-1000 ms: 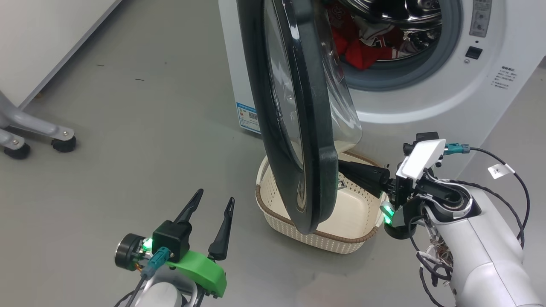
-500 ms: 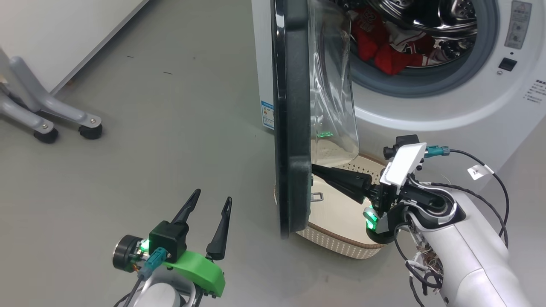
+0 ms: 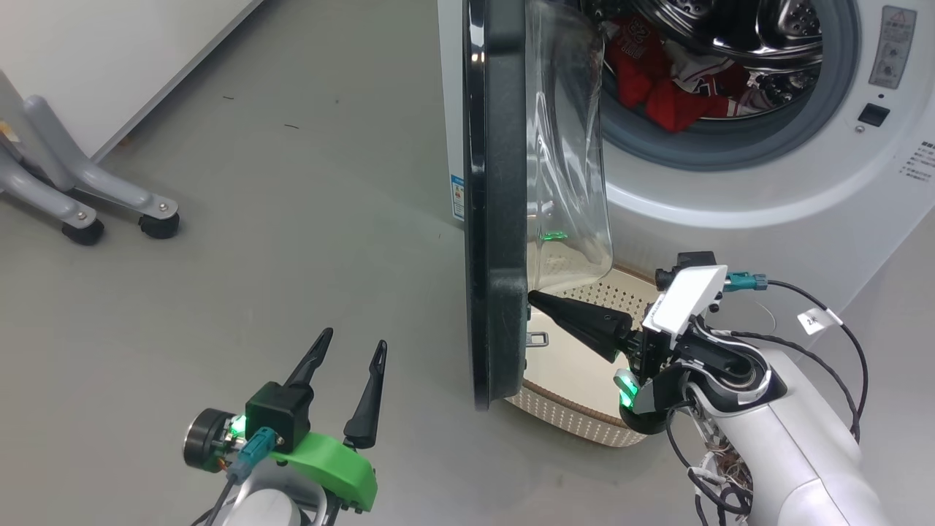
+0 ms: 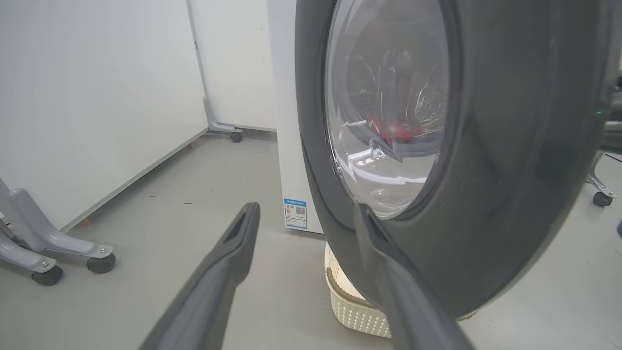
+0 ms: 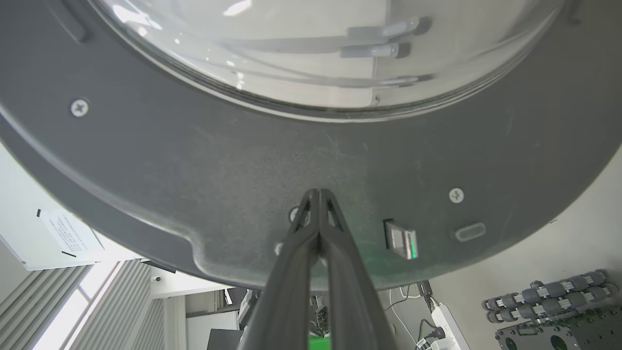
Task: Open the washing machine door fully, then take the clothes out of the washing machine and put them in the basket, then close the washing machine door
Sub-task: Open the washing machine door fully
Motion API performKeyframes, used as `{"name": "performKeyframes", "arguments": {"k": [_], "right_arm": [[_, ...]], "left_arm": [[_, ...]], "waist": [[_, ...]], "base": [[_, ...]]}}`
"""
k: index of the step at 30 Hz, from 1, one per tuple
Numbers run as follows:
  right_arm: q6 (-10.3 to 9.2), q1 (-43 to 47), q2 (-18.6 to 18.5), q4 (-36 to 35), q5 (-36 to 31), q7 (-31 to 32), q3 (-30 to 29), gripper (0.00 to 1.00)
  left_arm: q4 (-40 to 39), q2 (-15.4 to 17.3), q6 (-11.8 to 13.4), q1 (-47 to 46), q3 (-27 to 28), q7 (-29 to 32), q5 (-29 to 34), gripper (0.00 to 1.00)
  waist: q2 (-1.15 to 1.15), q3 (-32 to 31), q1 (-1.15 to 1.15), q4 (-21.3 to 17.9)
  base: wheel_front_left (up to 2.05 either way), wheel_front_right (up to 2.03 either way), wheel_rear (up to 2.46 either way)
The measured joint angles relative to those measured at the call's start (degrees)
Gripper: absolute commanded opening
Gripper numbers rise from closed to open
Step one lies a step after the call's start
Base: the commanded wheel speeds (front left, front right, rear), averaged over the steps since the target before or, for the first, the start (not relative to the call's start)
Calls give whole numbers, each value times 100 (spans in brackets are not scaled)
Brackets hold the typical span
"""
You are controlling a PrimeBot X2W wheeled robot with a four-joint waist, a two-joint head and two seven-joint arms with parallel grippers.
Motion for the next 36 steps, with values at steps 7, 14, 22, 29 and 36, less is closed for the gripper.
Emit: {"name": "performKeyframes", "arguments": {"k": [7,14,22,29,36], "right_arm": [[0,204,16,-164,105,-660,-364,60],[0,554,12,-385,77,-1318,-776,100],[0,1047,-29,-630,-592,-2243,-1093,100],[0,1379,-316,-917,-1692,-3111,-1002,100],[1,1545,-883,-1249,-3396,-4178,-638,100]], "left_arm": [[-31,52,34,76,51,0,-9,100],[-63,59,51,93,69,1,-9,100],[-70,77,52,116,75,10,-52,100],[-99,78,58,116,113,10,-63,100],[-103,80,59,116,125,10,-69,100]], "waist": [[0,-54,0,-96],[0,-74,0,-209],[0,-110,0,-295],[0,-95,0,-349],[0,-76,0,-409]], "base": [[0,0,0],[0,0,0],[0,0,0],[0,0,0],[0,0,0]]}}
